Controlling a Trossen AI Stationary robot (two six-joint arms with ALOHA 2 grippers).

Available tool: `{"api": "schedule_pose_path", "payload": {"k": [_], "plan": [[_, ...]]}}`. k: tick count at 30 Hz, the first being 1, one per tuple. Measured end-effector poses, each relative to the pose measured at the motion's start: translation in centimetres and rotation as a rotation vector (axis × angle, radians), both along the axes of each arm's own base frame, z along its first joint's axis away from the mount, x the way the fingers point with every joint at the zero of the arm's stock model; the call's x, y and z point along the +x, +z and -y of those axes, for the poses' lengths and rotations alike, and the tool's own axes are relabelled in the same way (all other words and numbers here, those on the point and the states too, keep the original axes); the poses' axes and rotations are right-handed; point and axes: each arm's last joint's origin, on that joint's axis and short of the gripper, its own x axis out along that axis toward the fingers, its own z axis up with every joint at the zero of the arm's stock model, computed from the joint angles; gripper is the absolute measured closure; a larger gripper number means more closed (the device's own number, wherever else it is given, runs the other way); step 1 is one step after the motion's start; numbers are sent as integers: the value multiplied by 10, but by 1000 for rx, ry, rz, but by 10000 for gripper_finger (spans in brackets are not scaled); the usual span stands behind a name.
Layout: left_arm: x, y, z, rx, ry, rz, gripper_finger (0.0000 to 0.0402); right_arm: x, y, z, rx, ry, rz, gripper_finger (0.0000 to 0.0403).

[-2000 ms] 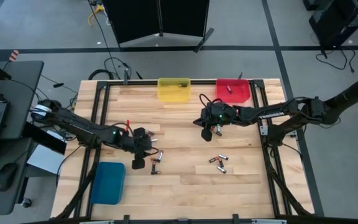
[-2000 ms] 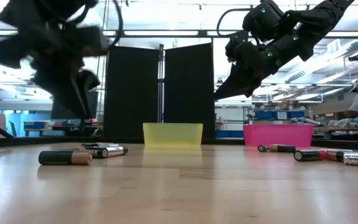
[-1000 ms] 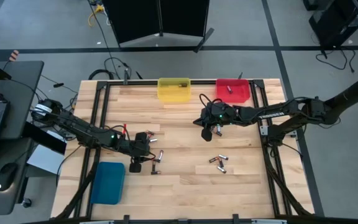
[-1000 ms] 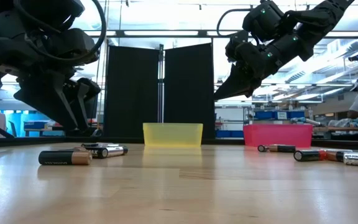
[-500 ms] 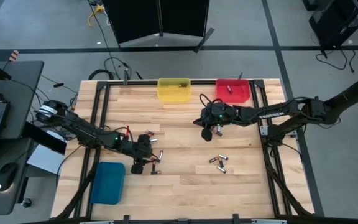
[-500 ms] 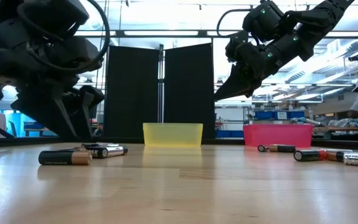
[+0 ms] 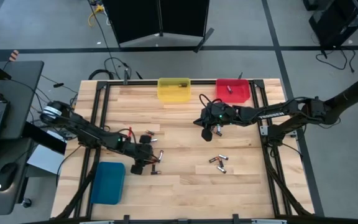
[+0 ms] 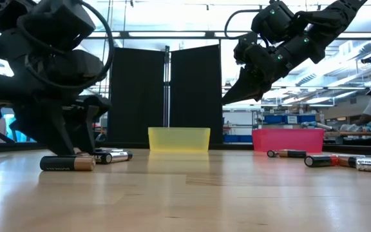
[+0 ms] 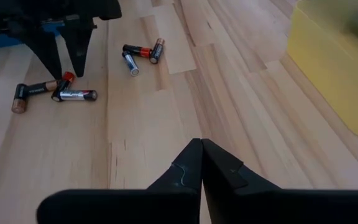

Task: Sort batteries
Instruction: Put the black-red battery into the blue bin

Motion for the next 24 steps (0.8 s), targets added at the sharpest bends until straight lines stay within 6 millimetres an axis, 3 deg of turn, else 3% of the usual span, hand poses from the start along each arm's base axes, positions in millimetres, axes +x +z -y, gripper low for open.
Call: {"api": "schedule_pose_path", "payload": {"k": [7,19,24], "plan": [[2,-3,1,11,-17,5,236,0,0,0,-1,1,-1,382],[2,-3,1,26,-48,4,333,0,0,0,-3,2,-1,387],[2,-3,1,33,-42,7,349,0,0,0,-3,2,-1,380]]}}
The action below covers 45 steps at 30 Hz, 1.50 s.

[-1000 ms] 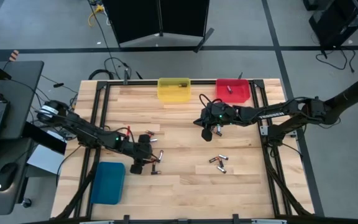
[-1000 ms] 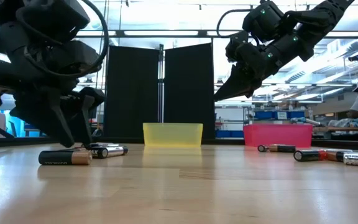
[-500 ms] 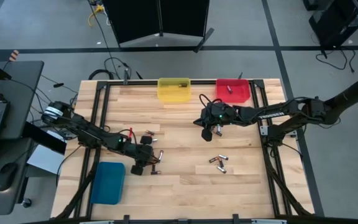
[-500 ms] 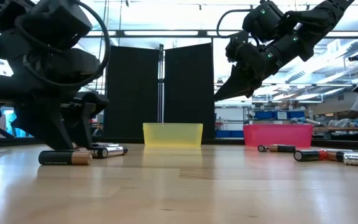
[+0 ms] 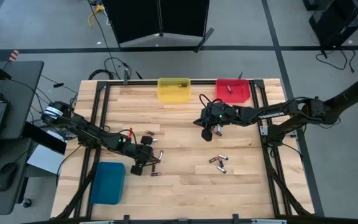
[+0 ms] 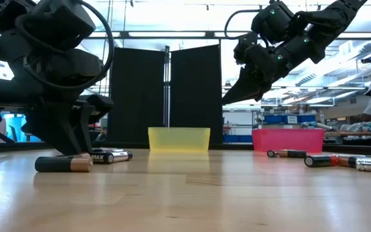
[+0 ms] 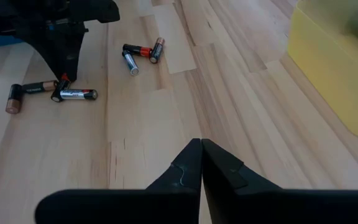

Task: Sort batteries
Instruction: Put the black-red battery into the blue bin

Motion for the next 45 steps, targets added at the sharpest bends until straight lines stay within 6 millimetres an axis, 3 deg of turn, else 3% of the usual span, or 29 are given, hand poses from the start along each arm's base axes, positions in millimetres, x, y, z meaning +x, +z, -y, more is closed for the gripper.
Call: {"api": "schedule_pose_path", "payload": {"k": [14,24,35,45], "plan": [[-1,1,6,11,-10,-2,352,0,0,0,0,0,0,381],[7,17,9,58,-31,-99,353,0,0,0,0,0,0,387],[16,42,20,112,-35,-129,354,-1,-1,0,3,0,-14,386],[3,80,46,129,81,-175,354,-1,-1,0,2,0,-14,382]]}}
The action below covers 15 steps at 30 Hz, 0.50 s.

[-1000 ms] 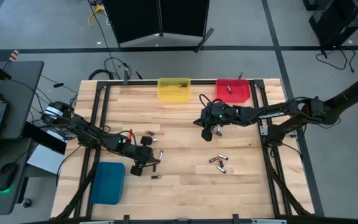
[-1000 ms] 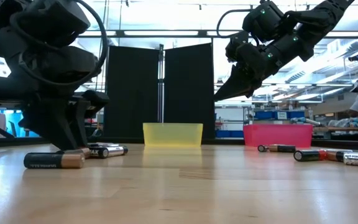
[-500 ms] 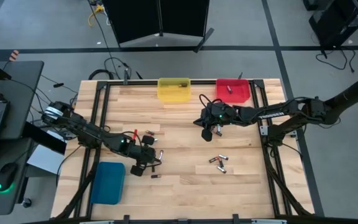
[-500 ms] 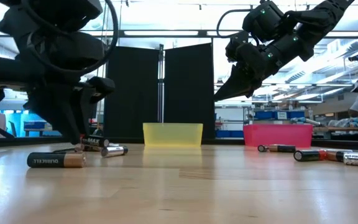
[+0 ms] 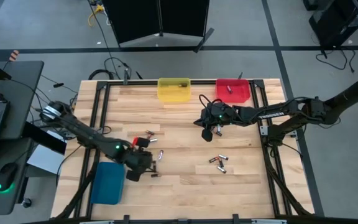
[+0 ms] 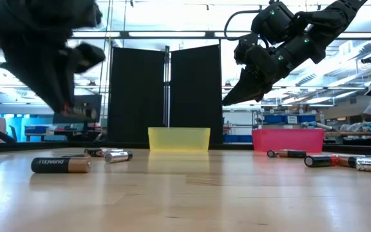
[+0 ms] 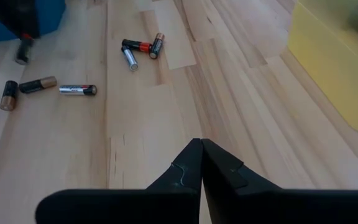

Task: Sort batteries
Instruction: Put the black-red battery into the blue bin

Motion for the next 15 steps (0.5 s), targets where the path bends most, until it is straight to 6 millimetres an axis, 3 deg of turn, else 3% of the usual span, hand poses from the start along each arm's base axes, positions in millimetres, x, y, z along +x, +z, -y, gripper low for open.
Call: {"api": "schedule_pose_path", "payload": {"k": [8,15], "plan": [[-38,24,9,-66,175,29,354,0,0,0,-21,15,-3,387],[-70,31,20,-112,331,29,354,0,0,0,-25,17,-1,382]]}}
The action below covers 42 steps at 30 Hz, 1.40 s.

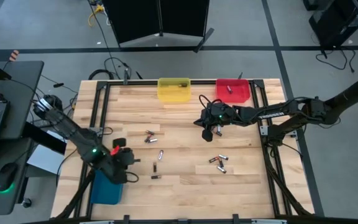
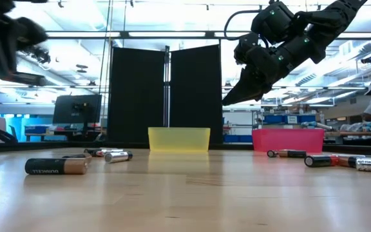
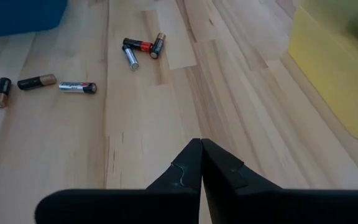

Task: Sort batteries
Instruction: Put the black-red battery into the blue bin

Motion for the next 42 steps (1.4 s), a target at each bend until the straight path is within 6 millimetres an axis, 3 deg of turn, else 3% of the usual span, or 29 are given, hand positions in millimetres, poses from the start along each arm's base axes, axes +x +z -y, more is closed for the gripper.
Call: {"api": "schedule_pose_path", "payload": {"k": [17,23,42], "plan": [[-61,-2,46,-318,336,-6,354,0,1,0,-52,34,2,388],[-79,-12,50,-274,442,-173,355,1,2,0,-65,41,14,385],[-73,-54,51,-170,539,-292,355,1,2,0,-56,36,14,383]]}}
